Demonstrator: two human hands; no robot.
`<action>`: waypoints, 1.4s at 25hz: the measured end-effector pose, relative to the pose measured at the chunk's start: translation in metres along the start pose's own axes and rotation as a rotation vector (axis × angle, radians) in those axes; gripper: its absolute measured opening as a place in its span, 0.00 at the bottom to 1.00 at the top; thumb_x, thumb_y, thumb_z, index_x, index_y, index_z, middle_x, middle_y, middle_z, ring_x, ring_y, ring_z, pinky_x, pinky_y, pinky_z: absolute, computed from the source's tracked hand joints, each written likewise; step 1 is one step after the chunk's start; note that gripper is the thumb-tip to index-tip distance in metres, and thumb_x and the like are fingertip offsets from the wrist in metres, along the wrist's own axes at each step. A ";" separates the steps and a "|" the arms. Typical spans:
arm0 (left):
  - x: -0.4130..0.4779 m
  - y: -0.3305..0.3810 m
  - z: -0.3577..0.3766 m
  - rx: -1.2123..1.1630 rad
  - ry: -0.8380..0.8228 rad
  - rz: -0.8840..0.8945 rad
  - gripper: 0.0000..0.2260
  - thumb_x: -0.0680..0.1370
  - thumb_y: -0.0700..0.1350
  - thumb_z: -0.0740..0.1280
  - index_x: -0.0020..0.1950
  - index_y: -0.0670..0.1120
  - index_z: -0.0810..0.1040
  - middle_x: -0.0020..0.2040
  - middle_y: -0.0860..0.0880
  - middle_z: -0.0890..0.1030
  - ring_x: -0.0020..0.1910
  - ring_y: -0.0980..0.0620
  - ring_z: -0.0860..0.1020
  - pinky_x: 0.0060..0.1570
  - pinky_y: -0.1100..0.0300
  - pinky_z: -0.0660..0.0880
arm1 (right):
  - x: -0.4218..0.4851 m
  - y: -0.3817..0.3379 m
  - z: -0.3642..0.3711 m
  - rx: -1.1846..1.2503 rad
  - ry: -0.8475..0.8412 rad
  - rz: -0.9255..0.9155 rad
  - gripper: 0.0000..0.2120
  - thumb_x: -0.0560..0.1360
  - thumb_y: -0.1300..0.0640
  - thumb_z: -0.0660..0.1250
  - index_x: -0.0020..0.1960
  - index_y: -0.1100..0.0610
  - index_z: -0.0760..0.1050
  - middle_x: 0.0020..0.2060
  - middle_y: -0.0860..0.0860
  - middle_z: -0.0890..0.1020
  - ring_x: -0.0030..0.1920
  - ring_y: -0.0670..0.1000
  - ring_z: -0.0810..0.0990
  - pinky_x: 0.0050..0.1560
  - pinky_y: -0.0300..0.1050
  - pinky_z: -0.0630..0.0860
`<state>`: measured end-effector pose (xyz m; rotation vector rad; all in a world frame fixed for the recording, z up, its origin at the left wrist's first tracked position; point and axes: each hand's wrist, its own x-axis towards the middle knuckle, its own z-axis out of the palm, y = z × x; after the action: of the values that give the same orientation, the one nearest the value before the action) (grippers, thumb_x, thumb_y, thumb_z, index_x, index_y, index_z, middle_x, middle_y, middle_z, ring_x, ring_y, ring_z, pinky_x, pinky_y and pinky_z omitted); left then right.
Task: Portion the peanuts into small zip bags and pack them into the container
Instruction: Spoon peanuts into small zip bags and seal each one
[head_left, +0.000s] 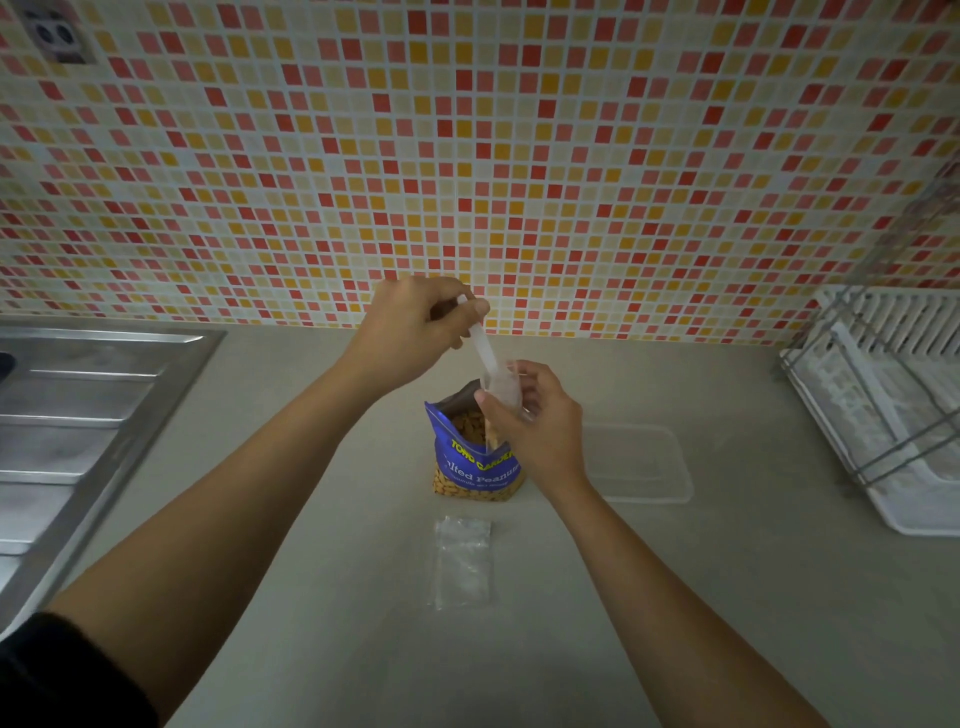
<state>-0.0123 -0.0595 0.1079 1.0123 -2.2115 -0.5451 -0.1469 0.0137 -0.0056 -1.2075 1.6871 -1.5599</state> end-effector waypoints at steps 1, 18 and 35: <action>0.000 0.001 -0.003 -0.042 0.033 -0.019 0.12 0.78 0.48 0.64 0.44 0.40 0.81 0.35 0.48 0.82 0.31 0.60 0.79 0.34 0.69 0.73 | 0.000 0.001 -0.002 -0.015 -0.002 0.003 0.18 0.66 0.51 0.76 0.53 0.49 0.73 0.45 0.45 0.81 0.45 0.45 0.81 0.43 0.33 0.77; -0.037 -0.063 0.064 0.097 0.096 -0.513 0.19 0.76 0.51 0.66 0.62 0.41 0.74 0.59 0.41 0.75 0.56 0.45 0.75 0.54 0.53 0.73 | 0.006 -0.018 -0.043 -0.055 0.126 0.064 0.14 0.64 0.47 0.77 0.37 0.52 0.75 0.32 0.47 0.81 0.32 0.45 0.79 0.31 0.33 0.73; -0.103 0.048 0.164 -0.981 -0.181 -0.643 0.06 0.75 0.35 0.66 0.40 0.44 0.75 0.36 0.46 0.77 0.36 0.53 0.76 0.44 0.61 0.77 | -0.043 0.025 -0.127 0.222 -0.038 0.294 0.02 0.74 0.59 0.68 0.45 0.53 0.76 0.40 0.53 0.82 0.38 0.49 0.80 0.45 0.46 0.78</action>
<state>-0.0997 0.0674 -0.0182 1.0812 -1.3542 -1.8244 -0.2422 0.1107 -0.0142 -0.8315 1.5397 -1.4849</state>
